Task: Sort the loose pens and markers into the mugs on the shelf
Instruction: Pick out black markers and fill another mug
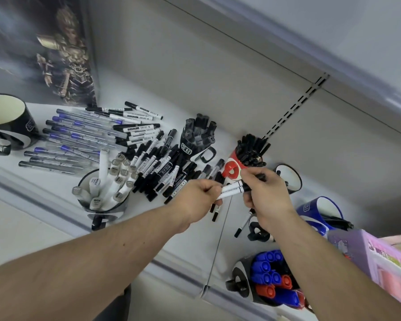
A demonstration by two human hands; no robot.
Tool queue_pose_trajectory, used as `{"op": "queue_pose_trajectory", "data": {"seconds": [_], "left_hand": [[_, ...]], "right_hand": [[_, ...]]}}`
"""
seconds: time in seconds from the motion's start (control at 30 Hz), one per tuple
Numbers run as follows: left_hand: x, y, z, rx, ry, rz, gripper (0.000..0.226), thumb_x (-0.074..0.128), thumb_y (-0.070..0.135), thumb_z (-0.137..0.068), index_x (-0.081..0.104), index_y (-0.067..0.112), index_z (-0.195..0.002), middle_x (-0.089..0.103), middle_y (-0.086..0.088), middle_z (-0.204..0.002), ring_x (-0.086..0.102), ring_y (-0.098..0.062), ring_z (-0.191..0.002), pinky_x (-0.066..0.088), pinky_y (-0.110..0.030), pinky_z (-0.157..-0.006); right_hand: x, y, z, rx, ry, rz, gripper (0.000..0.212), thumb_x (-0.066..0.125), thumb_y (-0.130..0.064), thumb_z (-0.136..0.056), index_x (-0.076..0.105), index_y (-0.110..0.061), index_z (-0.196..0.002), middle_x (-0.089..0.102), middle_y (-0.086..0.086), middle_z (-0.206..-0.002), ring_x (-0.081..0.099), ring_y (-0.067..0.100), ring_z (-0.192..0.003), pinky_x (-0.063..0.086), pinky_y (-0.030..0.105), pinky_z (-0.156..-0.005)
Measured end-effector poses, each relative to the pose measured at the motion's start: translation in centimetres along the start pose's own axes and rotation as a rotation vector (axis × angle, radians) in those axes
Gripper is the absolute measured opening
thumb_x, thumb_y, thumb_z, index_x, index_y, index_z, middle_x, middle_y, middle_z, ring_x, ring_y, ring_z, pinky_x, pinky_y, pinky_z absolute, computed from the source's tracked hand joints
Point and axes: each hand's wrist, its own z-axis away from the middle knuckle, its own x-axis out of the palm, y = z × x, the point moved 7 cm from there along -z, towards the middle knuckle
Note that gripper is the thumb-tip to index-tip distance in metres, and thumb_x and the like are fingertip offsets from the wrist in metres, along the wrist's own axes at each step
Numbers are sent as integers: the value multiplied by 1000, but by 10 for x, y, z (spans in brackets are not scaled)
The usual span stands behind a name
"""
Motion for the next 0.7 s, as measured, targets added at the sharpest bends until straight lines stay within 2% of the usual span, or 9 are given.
{"op": "queue_pose_trajectory", "data": {"seconds": [0.07, 0.13, 0.2, 0.27, 0.33, 0.43, 0.5, 0.63, 0.7], "left_hand": [[-1, 3, 0, 21, 36, 17, 17, 54, 18, -98, 69, 25, -93, 63, 3, -72, 46, -11, -54, 37, -24, -50], [-5, 4, -1, 9, 82, 71, 13, 56, 17, -97, 66, 25, -94, 62, 2, -80, 51, -11, -62, 42, -21, -52], [-9, 3, -1, -21, 110, 112, 10, 55, 17, -97, 62, 24, -96, 61, 4, -85, 53, -12, -67, 44, -20, -56], [-11, 0, -2, -46, 112, 116, 9, 54, 15, -96, 61, 20, -98, 61, 4, -85, 53, -13, -69, 44, -21, -60], [-9, -2, -1, -73, 106, 101, 12, 54, 15, -95, 62, 17, -104, 61, 4, -87, 54, -13, -70, 44, -22, -61], [-2, -5, -1, -102, 76, 77, 17, 55, 16, -94, 62, 18, -110, 62, 4, -92, 55, -13, -73, 44, -23, -65], [-1, -5, 0, -110, 60, 70, 16, 55, 14, -94, 62, 21, -106, 63, 7, -94, 56, -13, -73, 44, -24, -66], [-4, -7, 0, -129, 61, 69, 14, 53, 11, -93, 61, 21, -101, 64, 3, -99, 56, -13, -72, 41, -23, -65], [-7, -8, 1, -138, 66, 66, 14, 53, 10, -93, 61, 20, -99, 64, 1, -96, 56, -12, -70, 41, -23, -63]], "right_hand": [[-3, -3, 1, -2, -18, 24, 9, 65, -16, -94, 62, -8, -91, 60, 9, -65, 51, 17, -47, 44, 28, -47], [-15, -16, -3, -64, 40, 32, 11, 65, -16, -94, 62, -9, -87, 64, 9, -66, 54, 18, -48, 47, 29, -48], [-44, -37, -14, -204, 241, 103, 17, 62, -20, -94, 60, -12, -78, 63, 9, -61, 54, 20, -44, 46, 30, -46], [-72, -54, -26, -279, 437, 179, 28, 55, -25, -91, 54, -15, -65, 58, 11, -56, 53, 25, -49, 45, 37, -51], [-84, -61, -37, -294, 508, 254, 36, 48, -26, -93, 44, -16, -59, 49, 7, -55, 54, 27, -58, 41, 37, -57], [-85, -63, -55, -286, 527, 386, 37, 43, -20, -100, 35, -21, -63, 44, 2, -65, 50, 23, -68, 43, 29, -63], [-76, -68, -65, -304, 516, 434, 36, 42, -19, -101, 35, -21, -66, 45, 1, -70, 47, 24, -75, 41, 32, -72], [-58, -68, -89, -310, 455, 493, 35, 43, -23, -101, 39, -22, -67, 48, -6, -67, 48, 19, -70, 34, 25, -68], [-49, -61, -104, -316, 402, 605, 32, 46, -24, -101, 45, -19, -69, 58, 1, -75, 54, 21, -73, 40, 28, -70]]}}
